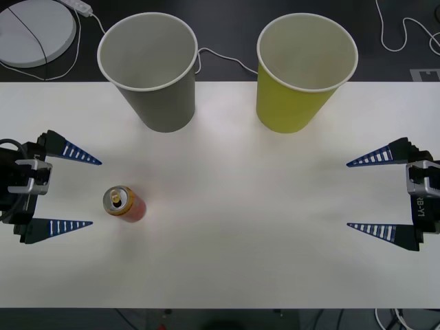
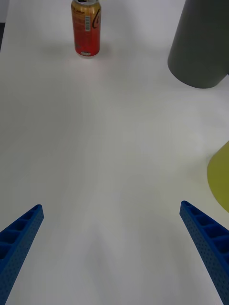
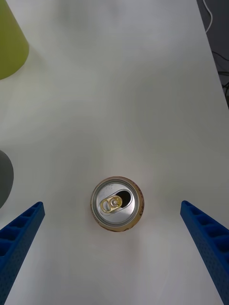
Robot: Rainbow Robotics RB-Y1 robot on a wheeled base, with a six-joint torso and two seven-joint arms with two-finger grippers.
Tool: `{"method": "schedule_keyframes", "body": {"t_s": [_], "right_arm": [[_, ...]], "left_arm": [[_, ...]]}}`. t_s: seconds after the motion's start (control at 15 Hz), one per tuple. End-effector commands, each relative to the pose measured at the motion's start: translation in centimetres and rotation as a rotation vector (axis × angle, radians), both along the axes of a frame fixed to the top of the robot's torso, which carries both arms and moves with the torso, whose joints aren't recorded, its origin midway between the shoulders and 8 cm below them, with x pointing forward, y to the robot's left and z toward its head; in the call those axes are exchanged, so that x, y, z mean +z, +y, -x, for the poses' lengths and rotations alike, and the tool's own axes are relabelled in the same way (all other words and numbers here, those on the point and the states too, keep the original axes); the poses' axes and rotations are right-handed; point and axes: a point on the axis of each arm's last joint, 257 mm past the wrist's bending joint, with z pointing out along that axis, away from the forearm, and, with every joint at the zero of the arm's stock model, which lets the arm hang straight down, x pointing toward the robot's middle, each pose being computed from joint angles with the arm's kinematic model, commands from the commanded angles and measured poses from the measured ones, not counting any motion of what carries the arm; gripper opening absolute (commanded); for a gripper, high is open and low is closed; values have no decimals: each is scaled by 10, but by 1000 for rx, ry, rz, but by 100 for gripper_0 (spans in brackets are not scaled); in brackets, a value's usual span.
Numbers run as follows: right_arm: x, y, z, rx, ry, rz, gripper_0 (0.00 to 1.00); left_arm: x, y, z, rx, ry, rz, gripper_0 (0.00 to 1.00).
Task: Put the can into the green bin and the plastic bottle into the gray bin
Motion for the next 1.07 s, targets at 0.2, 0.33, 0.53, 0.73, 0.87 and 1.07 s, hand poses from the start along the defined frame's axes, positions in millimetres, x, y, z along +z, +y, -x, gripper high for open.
{"method": "schedule_keyframes", "body": {"t_s": [0.2,0.33,0.53,0.73,0.87,1.07], "right_arm": [[0,0,0,0,0,0,100],[0,0,0,0,0,0,100],[0,0,0,0,0,0,100],[0,0,0,0,0,0,100],[0,0,0,0,0,0,100],[0,0,0,0,0,0,100]], "left_arm": [[0,0,0,0,0,0,100],[-12,5,5,2,33,-19,100],[-7,8,6,-6,36,-32,100],[-6,10,6,16,77,36,100],[-6,15,4,37,98,81,100],[-5,26,-3,56,97,154,100]]}}
